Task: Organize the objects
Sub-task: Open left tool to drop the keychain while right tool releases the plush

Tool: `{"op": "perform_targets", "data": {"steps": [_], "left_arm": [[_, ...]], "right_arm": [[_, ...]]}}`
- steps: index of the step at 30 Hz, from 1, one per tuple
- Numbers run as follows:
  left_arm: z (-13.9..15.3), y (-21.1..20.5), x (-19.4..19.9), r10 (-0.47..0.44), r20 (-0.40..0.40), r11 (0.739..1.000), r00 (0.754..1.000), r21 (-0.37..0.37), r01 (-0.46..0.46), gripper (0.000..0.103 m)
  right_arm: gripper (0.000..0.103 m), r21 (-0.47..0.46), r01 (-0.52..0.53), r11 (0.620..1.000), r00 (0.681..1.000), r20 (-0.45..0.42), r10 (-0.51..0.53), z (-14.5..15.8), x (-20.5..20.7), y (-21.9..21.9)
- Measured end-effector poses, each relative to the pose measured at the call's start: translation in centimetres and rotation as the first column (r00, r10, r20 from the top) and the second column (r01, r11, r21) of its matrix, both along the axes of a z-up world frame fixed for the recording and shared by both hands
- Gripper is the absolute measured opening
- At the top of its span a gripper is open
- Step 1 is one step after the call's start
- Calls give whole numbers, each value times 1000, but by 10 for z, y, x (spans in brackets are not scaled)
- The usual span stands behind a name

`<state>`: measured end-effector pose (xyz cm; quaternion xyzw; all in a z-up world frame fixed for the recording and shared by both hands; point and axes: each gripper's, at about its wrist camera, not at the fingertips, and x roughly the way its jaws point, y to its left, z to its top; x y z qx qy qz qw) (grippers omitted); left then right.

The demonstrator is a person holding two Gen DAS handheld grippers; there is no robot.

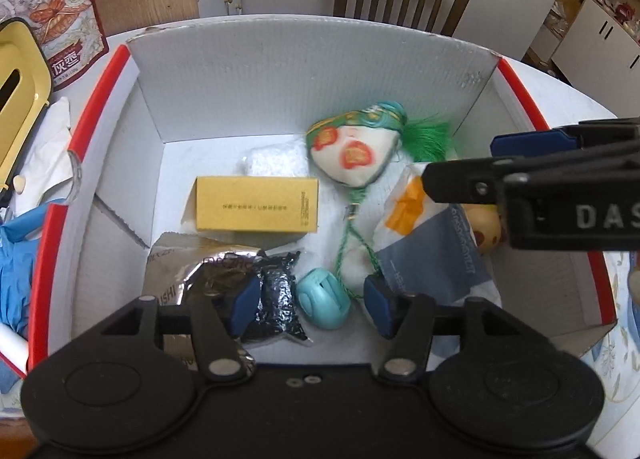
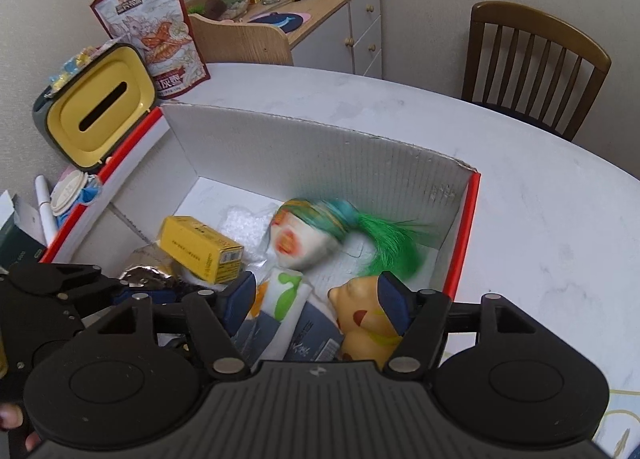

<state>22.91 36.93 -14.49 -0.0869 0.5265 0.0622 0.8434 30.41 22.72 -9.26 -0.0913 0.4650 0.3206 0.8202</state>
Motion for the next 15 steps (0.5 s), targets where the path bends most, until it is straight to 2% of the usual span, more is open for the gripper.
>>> {"op": "perform_targets", "data": {"steps": [5,15], "left_arm": [[11,-2,-8,14,34,1000,999,0,-14,62],[45,-9,-27,21,116,1000,993,16,-23,66]], "right_arm": [[68,45,-17,999,1000,10,17,16,-13,-9],[72,125,-51,991,997,56,44,47,-44,-34]]}}
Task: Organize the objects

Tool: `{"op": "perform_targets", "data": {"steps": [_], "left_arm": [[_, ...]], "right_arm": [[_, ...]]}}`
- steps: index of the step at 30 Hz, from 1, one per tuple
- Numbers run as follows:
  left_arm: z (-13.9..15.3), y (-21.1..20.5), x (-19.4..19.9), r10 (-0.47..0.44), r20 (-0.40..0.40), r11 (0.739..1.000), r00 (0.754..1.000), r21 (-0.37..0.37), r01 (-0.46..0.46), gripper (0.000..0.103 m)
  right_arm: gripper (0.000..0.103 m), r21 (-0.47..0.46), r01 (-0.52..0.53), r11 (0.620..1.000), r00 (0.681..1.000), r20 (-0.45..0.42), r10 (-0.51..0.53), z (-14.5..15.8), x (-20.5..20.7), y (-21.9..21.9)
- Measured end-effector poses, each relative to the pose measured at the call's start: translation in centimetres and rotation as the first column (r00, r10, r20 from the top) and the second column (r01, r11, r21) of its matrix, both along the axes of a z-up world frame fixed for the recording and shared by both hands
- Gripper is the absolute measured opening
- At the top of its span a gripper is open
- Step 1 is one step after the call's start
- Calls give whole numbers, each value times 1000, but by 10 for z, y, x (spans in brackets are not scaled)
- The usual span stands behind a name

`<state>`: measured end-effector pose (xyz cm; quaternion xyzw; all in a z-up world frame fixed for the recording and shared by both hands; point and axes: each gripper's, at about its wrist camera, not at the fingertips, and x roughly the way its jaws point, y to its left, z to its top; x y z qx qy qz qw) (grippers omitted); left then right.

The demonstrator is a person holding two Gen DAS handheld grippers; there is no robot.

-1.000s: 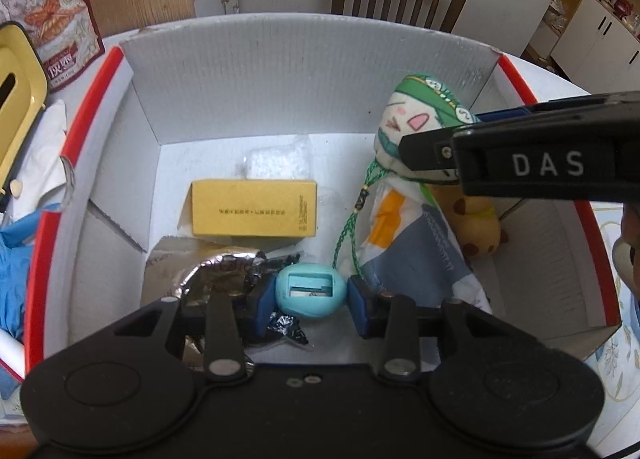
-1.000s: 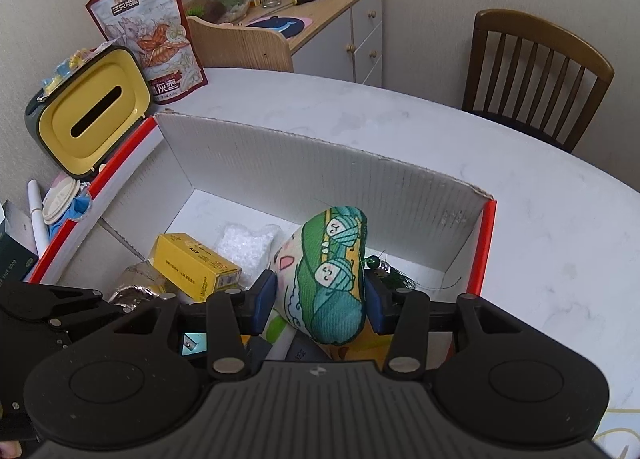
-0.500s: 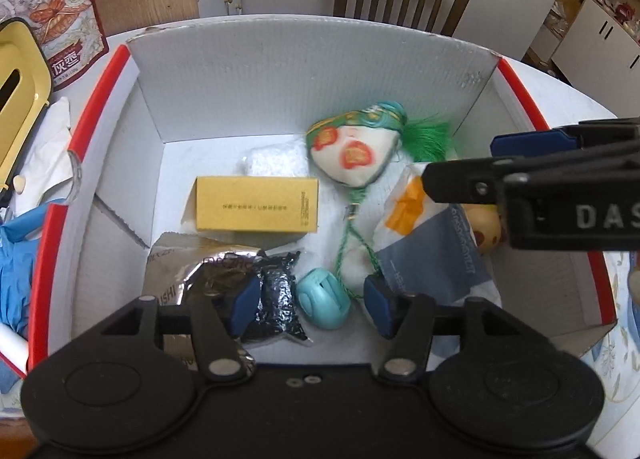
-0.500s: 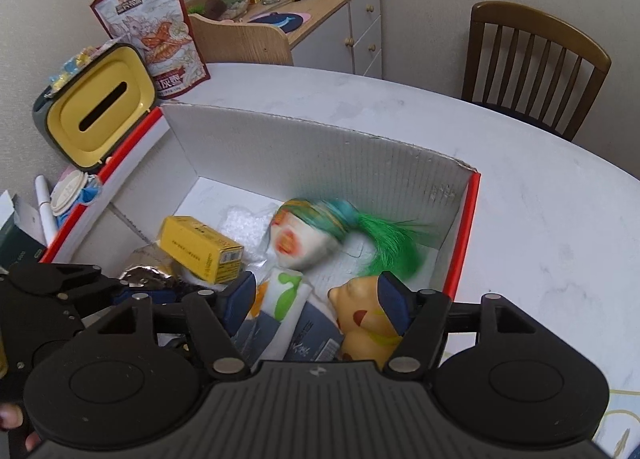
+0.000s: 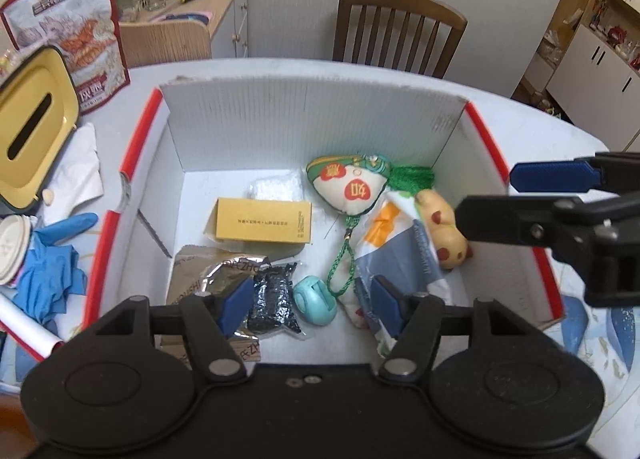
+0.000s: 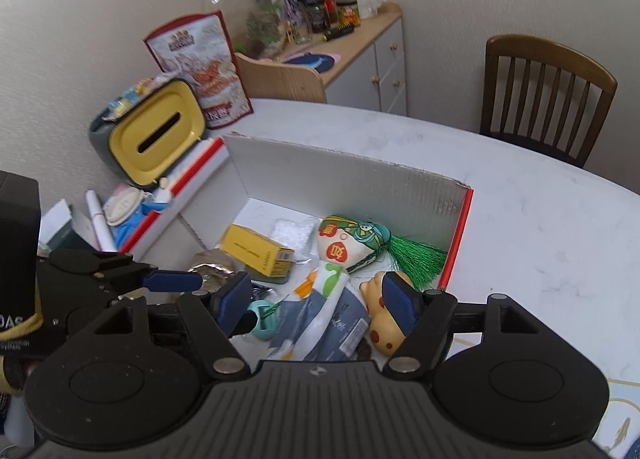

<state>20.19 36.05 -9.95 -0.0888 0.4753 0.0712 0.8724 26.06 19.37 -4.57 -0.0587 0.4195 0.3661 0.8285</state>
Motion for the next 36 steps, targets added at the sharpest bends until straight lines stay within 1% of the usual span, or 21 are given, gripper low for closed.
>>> {"op": "perform_targets", "data": {"steps": [3,7,15,17,19,24,26,30,31,34,36], "left_arm": [[10,-4,-8,0,28,1000,1000,10,0,68],[22,-10,-18,-2,63,1000,998,25,1,72],[41,-20,-37,-2,119,999,993,41,-3,81],[45,-23,-43,-2,133,999,991,50,-4,85],[49,-25,-48,-2,145,998,989,56,-6,86],[56,-29,-59,-2,171,998,985,61,-9,93],[59,-33,-63,-5,181,998,983,70,-8,96],[62,-40,-70,-3,197,996,980,87,-14,99],[63,-41,-71,-2,200,996,980,88,-16,101],[66,-46,-76,-3,209,996,978,92,-17,102],[67,-47,-79,1,211,995,977,93,-21,102]], "right_arm": [[74,31,-3,1000,1000,14,3,9,-9,-9],[78,49,-2,999,998,58,0,20,-24,-20],[83,103,-19,994,995,98,9,33,-48,-42],[85,109,-24,994,994,112,12,34,-54,-47],[85,111,-25,993,992,127,11,36,-59,-52],[86,124,-28,992,990,140,10,38,-72,-68],[89,132,-30,991,990,140,11,39,-76,-72],[90,138,-34,990,989,150,14,40,-84,-79],[92,142,-33,989,989,150,12,40,-86,-81],[97,152,-29,988,988,157,5,40,-89,-87],[98,155,-25,988,986,165,-1,40,-91,-91]]}}
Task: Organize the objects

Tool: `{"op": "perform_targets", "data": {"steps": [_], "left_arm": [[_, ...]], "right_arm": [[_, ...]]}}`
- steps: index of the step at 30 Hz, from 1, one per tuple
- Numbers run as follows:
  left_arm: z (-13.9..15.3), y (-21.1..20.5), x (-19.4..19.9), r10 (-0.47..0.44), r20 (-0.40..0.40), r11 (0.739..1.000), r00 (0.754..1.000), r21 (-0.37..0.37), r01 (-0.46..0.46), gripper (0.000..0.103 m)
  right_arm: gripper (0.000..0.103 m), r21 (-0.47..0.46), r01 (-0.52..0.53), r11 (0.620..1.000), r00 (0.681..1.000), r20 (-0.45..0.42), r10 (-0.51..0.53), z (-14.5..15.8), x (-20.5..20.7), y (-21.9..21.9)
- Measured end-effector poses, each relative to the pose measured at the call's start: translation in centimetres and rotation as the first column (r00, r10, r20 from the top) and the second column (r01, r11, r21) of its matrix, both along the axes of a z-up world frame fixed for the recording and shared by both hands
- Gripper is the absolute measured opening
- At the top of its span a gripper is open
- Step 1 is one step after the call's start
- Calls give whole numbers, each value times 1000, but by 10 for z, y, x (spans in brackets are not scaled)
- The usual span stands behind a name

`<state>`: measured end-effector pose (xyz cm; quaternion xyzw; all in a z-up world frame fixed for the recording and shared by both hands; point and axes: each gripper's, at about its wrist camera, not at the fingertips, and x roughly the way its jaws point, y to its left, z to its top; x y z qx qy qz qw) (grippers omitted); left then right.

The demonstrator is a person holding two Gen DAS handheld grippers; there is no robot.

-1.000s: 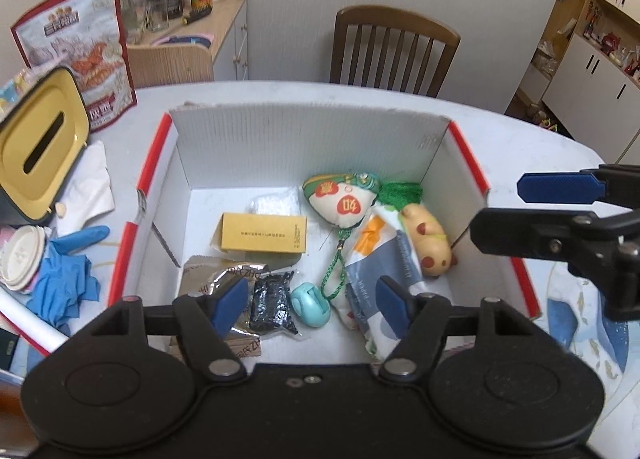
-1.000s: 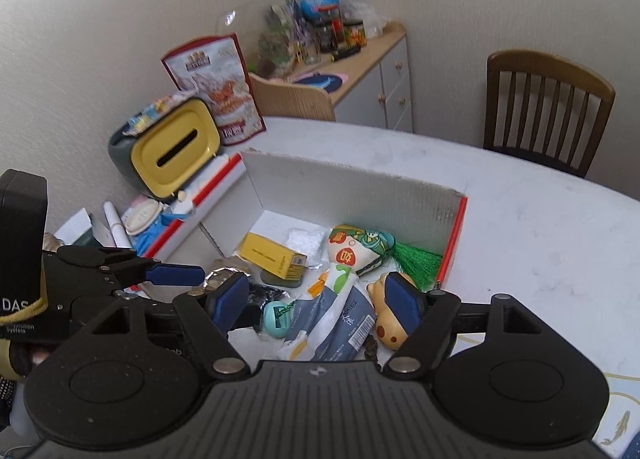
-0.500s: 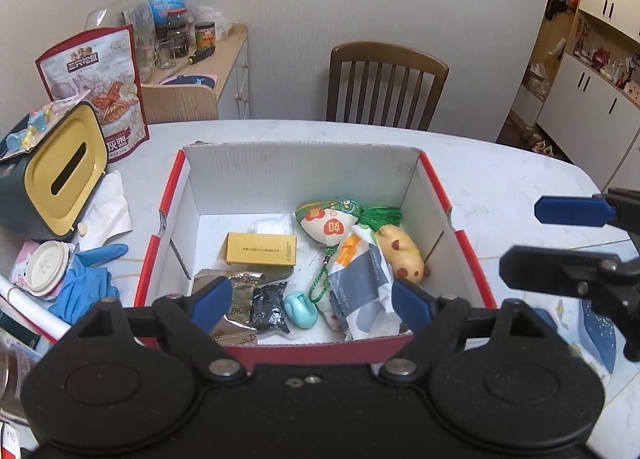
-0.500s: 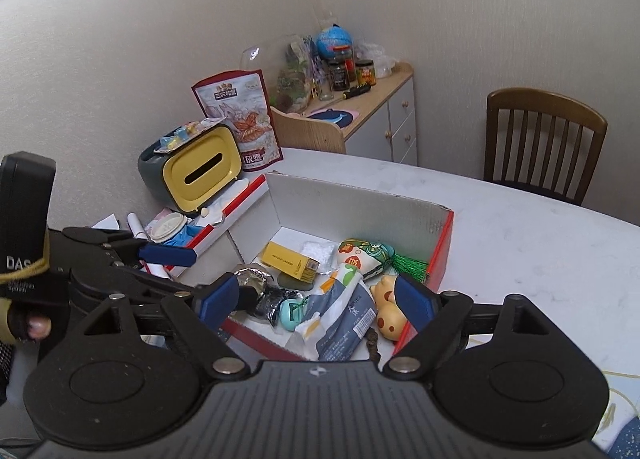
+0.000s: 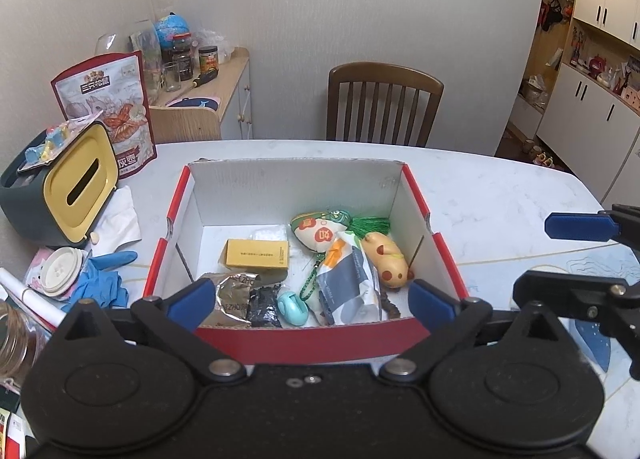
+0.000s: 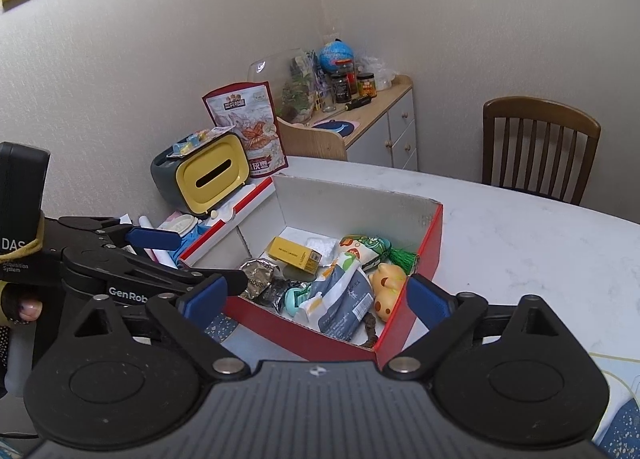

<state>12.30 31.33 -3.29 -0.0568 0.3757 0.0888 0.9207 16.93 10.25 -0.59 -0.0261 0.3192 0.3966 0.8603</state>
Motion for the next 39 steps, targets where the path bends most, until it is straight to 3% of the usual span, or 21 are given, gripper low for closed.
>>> {"op": "perform_targets", "data": {"steps": [3,13,39], "left_arm": [[2,-2,-5,6,9,1000,1000,5,-6,102],[7,-11,-14,39,39,998,998,42,-41,103],[5,-23,-27,41,45,998,998,48,-43,103]], "right_arm": [[103,11,7,1000,1000,-1,-7,1,-2,-7],[103,8,14,1000,999,33,-14,0,-16,-19],[103,-11,61,998,997,54,-60,-6,-29,-38]]}}
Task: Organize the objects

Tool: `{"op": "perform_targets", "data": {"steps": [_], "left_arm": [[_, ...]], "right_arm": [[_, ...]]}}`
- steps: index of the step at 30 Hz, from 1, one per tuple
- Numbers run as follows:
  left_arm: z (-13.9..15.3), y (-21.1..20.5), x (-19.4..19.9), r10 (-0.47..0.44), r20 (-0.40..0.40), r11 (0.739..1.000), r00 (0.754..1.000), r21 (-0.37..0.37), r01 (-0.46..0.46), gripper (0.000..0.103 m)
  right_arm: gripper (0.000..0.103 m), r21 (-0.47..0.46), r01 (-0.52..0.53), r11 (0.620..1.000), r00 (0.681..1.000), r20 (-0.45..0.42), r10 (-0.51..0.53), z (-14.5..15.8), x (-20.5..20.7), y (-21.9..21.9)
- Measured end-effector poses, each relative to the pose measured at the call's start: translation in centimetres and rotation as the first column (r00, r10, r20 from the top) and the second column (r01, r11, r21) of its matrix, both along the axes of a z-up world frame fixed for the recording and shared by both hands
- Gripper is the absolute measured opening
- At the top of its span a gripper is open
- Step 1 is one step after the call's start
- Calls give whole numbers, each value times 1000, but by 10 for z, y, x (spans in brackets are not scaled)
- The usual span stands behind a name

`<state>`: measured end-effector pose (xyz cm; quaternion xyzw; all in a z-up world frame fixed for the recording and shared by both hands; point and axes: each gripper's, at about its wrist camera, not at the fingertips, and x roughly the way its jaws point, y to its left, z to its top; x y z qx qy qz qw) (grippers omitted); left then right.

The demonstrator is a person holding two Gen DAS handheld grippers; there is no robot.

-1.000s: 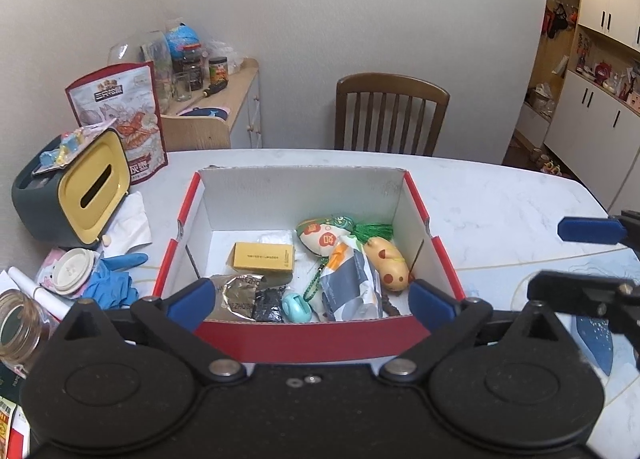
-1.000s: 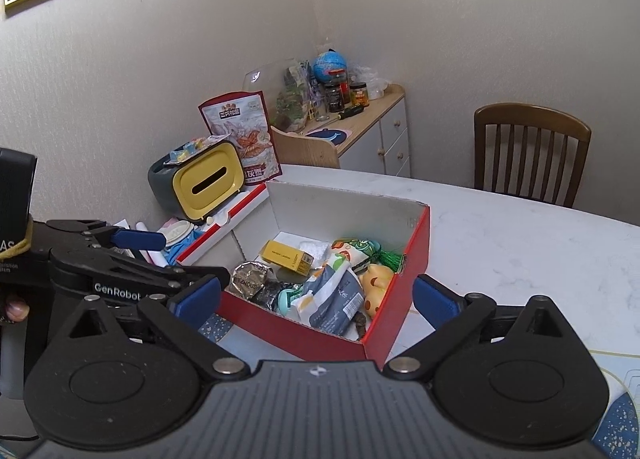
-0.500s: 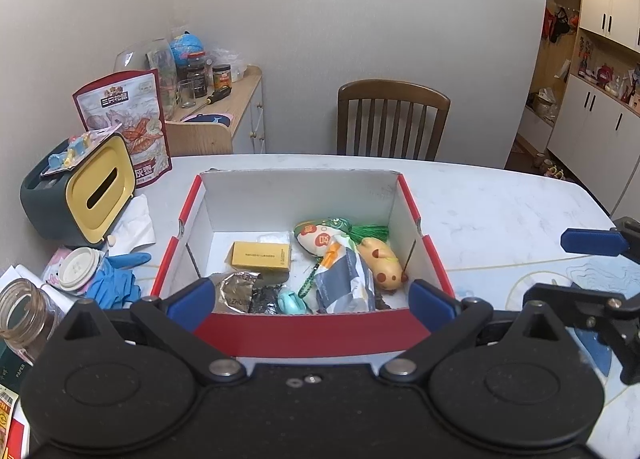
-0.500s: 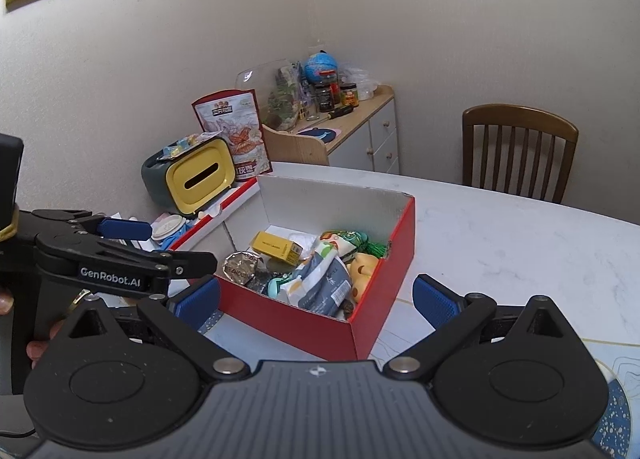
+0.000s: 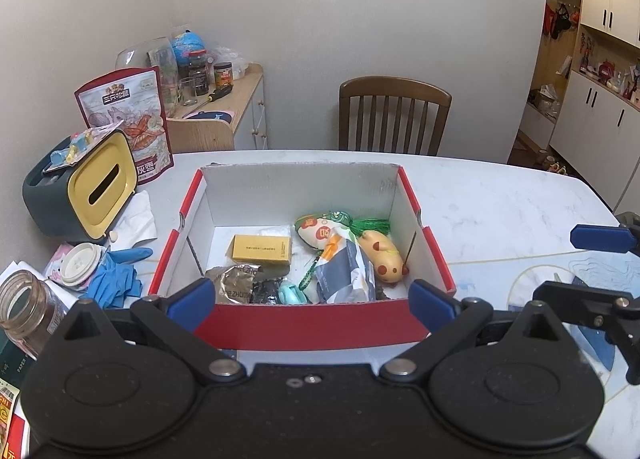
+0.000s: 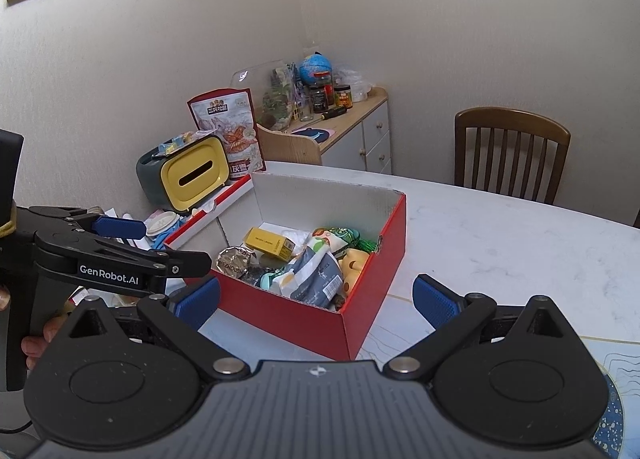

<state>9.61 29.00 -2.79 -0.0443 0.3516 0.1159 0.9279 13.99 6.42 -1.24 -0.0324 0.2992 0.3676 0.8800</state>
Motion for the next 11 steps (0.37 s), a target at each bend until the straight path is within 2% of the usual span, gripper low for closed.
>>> {"op": "perform_targets", "data": {"steps": [11], "left_arm": [[0,-2,0,1,-5,1000,1000,-5,-1,103]], "right_arm": [[103,-34,95,995,995,-8,-95,-11,5,-36]]}}
